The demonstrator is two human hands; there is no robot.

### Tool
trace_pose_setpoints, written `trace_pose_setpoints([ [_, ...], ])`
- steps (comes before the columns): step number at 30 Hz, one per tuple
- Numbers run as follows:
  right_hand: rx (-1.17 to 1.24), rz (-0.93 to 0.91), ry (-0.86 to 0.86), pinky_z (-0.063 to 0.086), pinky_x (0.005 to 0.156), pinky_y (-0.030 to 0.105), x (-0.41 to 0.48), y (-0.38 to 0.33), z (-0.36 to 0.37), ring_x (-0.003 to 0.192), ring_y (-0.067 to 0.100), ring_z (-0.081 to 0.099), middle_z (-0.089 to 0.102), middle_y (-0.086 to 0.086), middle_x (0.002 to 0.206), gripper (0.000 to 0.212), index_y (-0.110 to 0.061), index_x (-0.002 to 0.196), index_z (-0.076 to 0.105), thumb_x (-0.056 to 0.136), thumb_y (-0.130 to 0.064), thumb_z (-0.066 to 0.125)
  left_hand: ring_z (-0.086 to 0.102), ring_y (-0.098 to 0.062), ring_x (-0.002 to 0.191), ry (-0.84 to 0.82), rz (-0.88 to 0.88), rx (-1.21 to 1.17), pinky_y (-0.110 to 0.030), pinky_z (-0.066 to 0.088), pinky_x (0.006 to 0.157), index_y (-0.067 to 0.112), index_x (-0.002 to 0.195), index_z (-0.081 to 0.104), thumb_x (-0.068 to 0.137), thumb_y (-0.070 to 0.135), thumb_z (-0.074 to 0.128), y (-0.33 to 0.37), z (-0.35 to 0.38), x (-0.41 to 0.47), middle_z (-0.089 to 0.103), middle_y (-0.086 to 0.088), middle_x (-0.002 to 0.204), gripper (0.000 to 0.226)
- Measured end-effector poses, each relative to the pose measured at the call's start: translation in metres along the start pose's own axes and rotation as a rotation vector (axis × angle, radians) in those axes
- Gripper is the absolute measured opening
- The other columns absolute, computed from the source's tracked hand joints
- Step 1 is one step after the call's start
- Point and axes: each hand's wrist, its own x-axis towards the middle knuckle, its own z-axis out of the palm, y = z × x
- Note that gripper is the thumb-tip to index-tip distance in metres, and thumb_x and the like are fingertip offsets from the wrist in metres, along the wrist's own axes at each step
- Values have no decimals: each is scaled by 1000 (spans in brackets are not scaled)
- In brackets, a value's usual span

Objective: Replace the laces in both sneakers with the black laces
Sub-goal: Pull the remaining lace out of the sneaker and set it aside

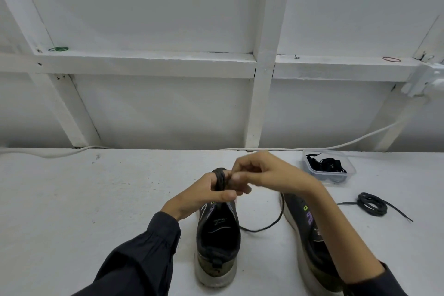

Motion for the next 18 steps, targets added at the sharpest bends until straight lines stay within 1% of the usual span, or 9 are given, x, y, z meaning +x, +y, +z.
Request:
trace_pose_setpoints([
  [3, -39, -29, 120, 37, 61, 14, 16, 3, -10, 59, 0, 48, 60, -16, 62, 14, -16, 84, 70, 95, -17, 62, 62, -27, 117, -63, -10, 26, -35, 46, 102, 5, 118, 59, 79, 28, 69, 1, 5, 0, 69, -13, 116, 46],
  [6, 8, -37, 228, 45, 67, 27, 31, 17, -1, 67, 7, 55, 66, -8, 70, 13, -19, 79, 71, 92, -19, 67, 62, -28, 115, -95, 14, 31, -39, 46, 104, 6, 116, 60, 80, 27, 68, 5, 8, 0, 69, -13, 114, 42],
  [9, 99, -7, 258, 51, 70, 36, 34, 34, 22, 71, 14, 61, 69, 4, 73, 18, -12, 79, 71, 89, -26, 66, 62, -30, 114, -81, 42, 0, -39, 46, 104, 3, 116, 59, 81, 25, 70, 7, 6, 1, 68, -18, 113, 42],
  [10, 126, 15, 268, 50, 68, 35, 33, 38, 30, 69, 14, 59, 68, 10, 72, 25, -8, 78, 69, 85, -32, 64, 61, -31, 113, -80, 55, -13, -41, 45, 104, 3, 115, 60, 82, 28, 72, 8, 4, 0, 67, -19, 112, 43],
  [11, 141, 40, 274, 47, 64, 31, 31, 44, 38, 66, 10, 56, 65, 11, 67, 31, -5, 76, 67, 78, -35, 60, 61, -33, 112, -82, 67, -26, -44, 45, 104, 4, 114, 60, 82, 33, 75, 8, 2, 0, 67, -20, 111, 46],
  [12, 124, 69, 271, 43, 59, 26, 27, 48, 45, 60, 5, 53, 62, 5, 61, 30, -5, 74, 66, 74, -34, 58, 62, -34, 110, -85, 75, -41, -45, 46, 103, 5, 114, 61, 81, 37, 76, 9, 1, -1, 67, -20, 110, 48],
  [14, 82, 120, 204, 40, 57, 19, 18, 53, 57, 54, -3, 50, 61, -7, 60, 19, -10, 80, 69, 81, -26, 59, 61, -36, 109, -71, 89, -89, -46, 46, 102, 5, 114, 61, 79, 43, 76, 11, -2, -3, 66, -19, 110, 53],
  [16, 110, 133, 93, 41, 59, 15, 6, 54, 65, 59, -4, 53, 64, -12, 66, 9, -19, 88, 70, 93, -22, 63, 60, -36, 112, -42, 109, -135, -43, 47, 101, 3, 117, 60, 79, 47, 74, 12, -5, -3, 65, -19, 113, 59],
  [18, 39, 99, 5, 41, 63, 18, -4, 50, 67, 63, 0, 51, 60, -14, 66, 16, -20, 90, 74, 95, -29, 62, 60, -35, 114, -20, 123, -141, -39, 46, 101, 2, 118, 59, 81, 49, 72, 14, -7, -3, 65, -20, 114, 61],
])
